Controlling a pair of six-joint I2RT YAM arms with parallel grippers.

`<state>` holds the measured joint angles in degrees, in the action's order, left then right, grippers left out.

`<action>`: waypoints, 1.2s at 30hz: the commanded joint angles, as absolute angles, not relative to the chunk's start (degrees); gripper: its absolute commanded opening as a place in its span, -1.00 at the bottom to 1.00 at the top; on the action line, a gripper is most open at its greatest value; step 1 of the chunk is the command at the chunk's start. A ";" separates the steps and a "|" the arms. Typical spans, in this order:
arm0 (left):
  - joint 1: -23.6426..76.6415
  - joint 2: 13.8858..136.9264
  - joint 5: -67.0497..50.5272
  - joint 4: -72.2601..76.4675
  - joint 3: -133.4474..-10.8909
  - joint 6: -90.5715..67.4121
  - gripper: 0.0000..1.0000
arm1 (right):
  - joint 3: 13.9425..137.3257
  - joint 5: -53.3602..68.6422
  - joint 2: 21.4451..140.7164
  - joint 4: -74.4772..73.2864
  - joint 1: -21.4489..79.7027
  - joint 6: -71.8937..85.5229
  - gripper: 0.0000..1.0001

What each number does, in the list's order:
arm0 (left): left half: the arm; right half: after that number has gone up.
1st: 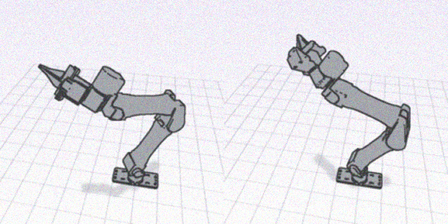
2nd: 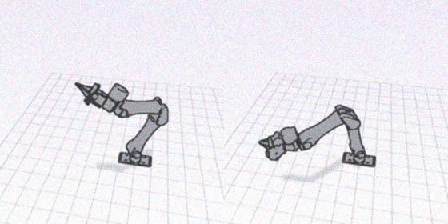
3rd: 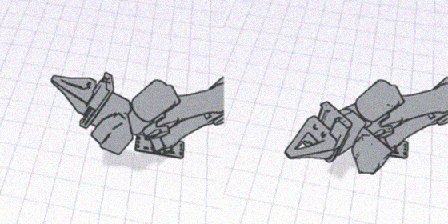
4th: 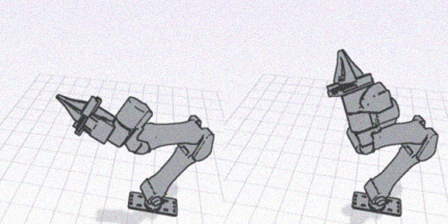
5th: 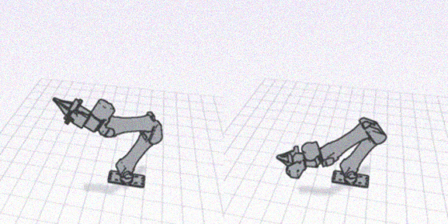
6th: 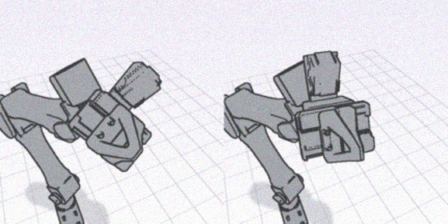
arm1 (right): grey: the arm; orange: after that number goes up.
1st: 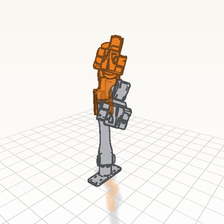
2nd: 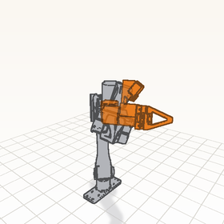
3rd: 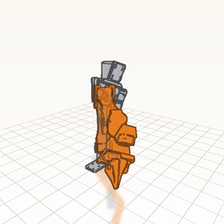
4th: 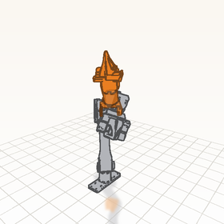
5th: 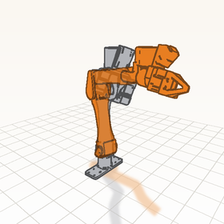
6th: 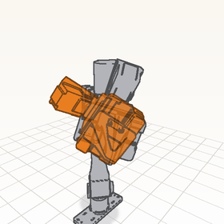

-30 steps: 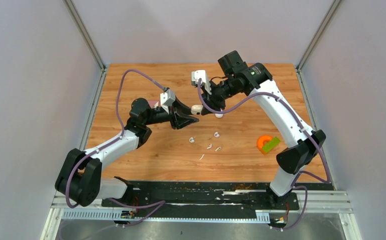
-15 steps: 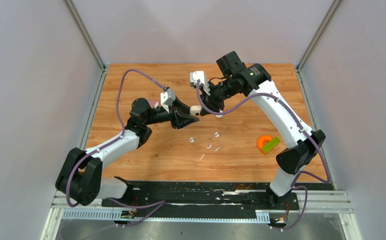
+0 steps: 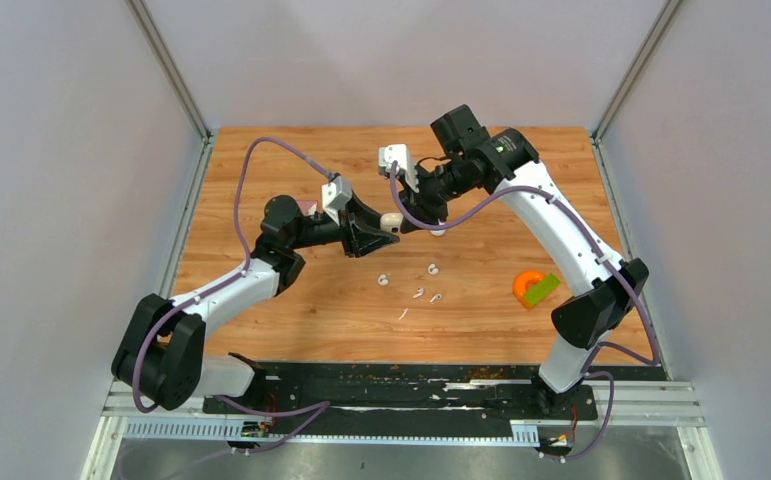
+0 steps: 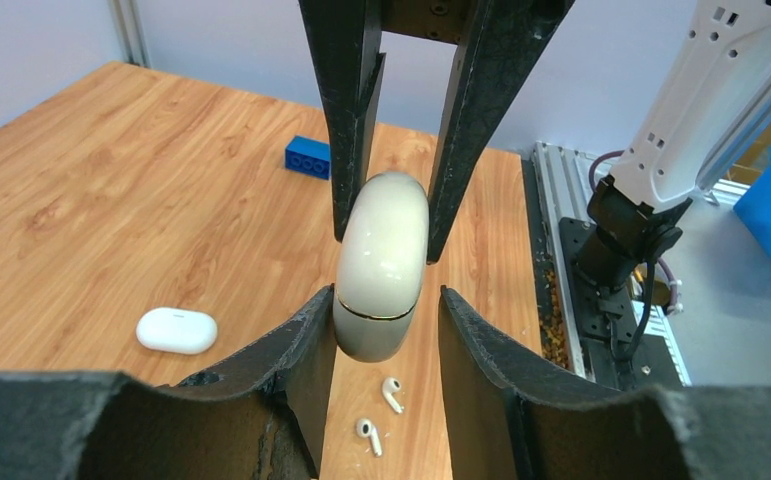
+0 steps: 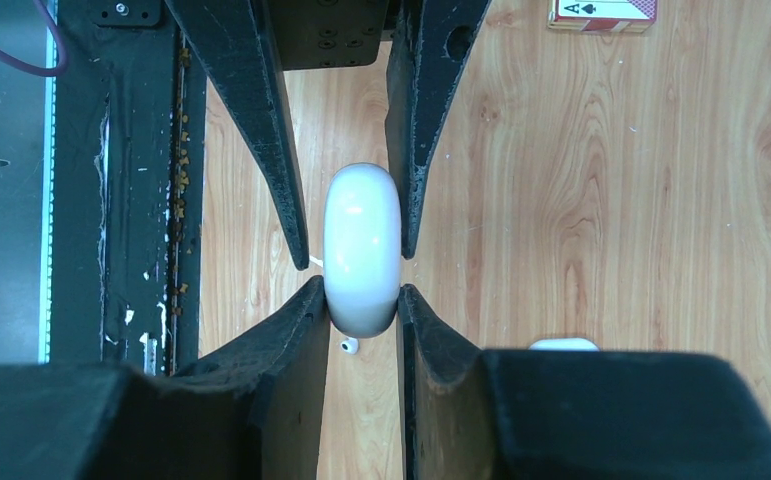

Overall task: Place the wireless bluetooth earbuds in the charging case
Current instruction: Adjust the charging case at the center of the board.

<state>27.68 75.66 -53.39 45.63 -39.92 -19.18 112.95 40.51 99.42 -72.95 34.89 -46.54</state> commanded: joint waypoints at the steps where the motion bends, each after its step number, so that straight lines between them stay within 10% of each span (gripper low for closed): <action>1: 28.10 76.00 -52.77 47.29 -42.53 -19.07 -0.03 | 112.94 40.81 98.13 -70.71 35.51 -45.80 -0.88; 36: 28.21 76.88 -52.02 47.02 -42.80 -19.34 -0.10 | 113.35 40.96 97.65 -69.47 34.09 -43.70 -0.87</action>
